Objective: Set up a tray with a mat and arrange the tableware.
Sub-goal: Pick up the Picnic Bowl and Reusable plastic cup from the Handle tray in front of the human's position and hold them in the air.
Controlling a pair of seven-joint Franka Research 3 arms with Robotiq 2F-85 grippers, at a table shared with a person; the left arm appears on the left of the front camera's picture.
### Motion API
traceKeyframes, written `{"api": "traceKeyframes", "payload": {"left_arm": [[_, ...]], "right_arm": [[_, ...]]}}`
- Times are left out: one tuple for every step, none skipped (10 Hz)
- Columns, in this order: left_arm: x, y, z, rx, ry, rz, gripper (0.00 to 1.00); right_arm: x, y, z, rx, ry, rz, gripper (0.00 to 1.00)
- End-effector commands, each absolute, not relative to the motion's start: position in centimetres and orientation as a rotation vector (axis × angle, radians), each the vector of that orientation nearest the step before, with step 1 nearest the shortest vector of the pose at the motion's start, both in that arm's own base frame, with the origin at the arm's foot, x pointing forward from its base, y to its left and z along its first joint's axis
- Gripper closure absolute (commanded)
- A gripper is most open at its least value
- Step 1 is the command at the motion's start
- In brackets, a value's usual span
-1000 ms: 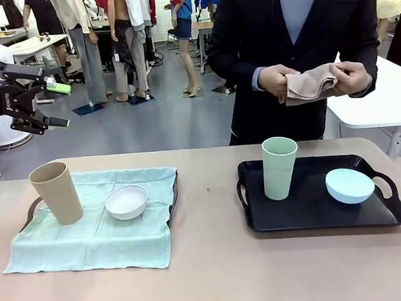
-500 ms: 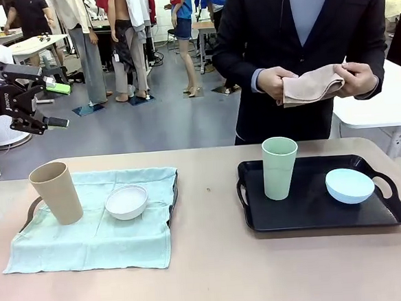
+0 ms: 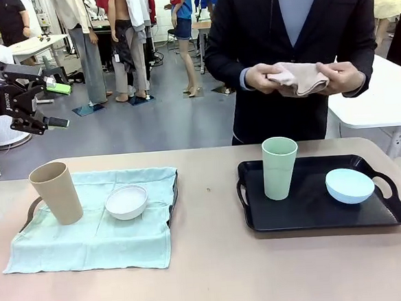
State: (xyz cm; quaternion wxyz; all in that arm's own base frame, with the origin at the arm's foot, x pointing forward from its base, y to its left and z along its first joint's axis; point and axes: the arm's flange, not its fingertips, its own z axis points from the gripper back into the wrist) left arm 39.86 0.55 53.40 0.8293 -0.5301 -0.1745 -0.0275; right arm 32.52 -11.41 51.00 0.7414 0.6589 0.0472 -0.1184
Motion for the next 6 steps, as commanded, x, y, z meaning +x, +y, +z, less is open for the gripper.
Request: {"api": "traceKeyframes", "payload": {"left_arm": [[39.92, 0.84, 53.59, -1.118, -0.366, -0.074, 0.0], [39.92, 0.84, 53.59, -1.118, -0.366, -0.074, 0.0], [39.92, 0.84, 53.59, -1.118, -0.366, -0.074, 0.0], [39.92, 0.84, 53.59, -1.118, -0.366, -0.074, 0.0], [39.92, 0.84, 53.59, -1.118, -0.366, -0.074, 0.0], [39.92, 0.84, 53.59, -1.118, -0.366, -0.074, 0.0]], "right_arm": [[32.76, -11.62, 51.28, 1.461, 0.1, -0.245, 0.15], [32.76, -11.62, 51.28, 1.461, 0.1, -0.245, 0.15], [32.76, -11.62, 51.28, 1.461, 0.1, -0.245, 0.15], [32.76, -11.62, 51.28, 1.461, 0.1, -0.245, 0.15], [32.76, -11.62, 51.28, 1.461, 0.1, -0.245, 0.15], [32.76, -11.62, 51.28, 1.461, 0.1, -0.245, 0.15]]}}
